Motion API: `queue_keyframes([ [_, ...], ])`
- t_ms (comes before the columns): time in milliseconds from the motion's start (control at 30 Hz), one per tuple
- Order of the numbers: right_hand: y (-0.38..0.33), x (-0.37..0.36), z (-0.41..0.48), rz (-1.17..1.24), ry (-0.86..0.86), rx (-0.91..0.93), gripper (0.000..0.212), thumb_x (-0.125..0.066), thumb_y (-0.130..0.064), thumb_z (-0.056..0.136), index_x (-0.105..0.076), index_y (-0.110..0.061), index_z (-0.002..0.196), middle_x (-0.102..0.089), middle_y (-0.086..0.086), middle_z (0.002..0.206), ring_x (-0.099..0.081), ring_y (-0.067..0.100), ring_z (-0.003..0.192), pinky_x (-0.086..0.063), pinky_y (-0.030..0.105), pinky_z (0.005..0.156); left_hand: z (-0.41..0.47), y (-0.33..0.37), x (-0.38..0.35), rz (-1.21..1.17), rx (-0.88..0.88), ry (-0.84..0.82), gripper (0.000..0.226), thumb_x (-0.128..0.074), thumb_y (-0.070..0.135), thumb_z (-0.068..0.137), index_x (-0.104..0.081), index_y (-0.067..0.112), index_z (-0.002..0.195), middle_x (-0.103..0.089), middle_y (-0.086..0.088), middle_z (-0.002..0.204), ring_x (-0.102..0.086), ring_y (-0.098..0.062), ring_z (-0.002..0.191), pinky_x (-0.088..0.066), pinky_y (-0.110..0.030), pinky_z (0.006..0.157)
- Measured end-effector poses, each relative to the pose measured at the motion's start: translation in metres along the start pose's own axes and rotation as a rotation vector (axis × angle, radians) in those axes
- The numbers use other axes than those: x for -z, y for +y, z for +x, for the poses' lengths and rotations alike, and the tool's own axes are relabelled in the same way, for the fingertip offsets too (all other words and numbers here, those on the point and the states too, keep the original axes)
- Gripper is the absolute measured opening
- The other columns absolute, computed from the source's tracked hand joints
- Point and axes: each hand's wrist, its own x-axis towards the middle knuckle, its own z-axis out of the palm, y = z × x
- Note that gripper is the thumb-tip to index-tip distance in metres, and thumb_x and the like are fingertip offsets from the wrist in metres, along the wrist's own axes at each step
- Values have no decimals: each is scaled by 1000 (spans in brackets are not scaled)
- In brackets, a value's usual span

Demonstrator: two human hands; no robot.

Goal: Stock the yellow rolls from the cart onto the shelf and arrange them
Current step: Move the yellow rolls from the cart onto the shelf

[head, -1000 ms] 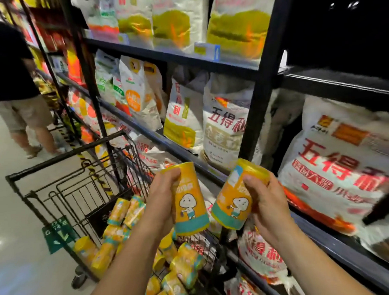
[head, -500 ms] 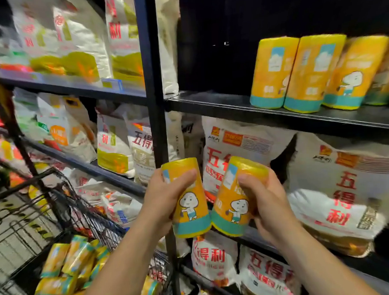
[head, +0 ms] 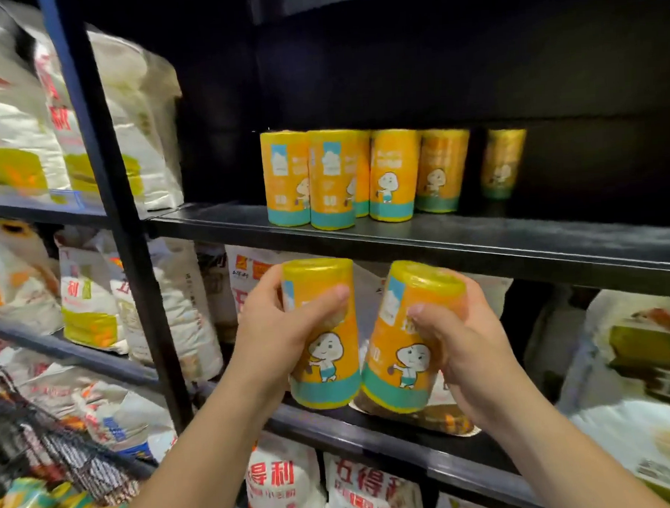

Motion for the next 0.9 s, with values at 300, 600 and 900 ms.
queue_keyframes([
  [300,-59,45,8,-70,51,164,63,-74,-24,63,-53,-24,123,-73,2,104,-72,18,94,-57,35,75,24,59,-52,150,-240,-87,72,-88,43,61,-59,23,124,-72,5,109,-71,-11,97,-59,-31,79],
  [600,-105,48,41,-178,131,313,65,-79,-37,65,-54,-21,123,-71,4,110,-72,19,98,-59,40,81,78,104,-73,354,-423,-72,64,-78,44,73,-54,27,130,-65,11,106,-65,-5,95,-49,-15,68],
  [900,-116,36,103,-271,225,362,41,-77,-27,80,-58,-22,116,-73,1,106,-73,18,94,-61,45,81,138,129,-73,645,-500,-227,76,-85,45,66,-54,26,132,-63,9,108,-62,-6,95,-53,-24,73],
])
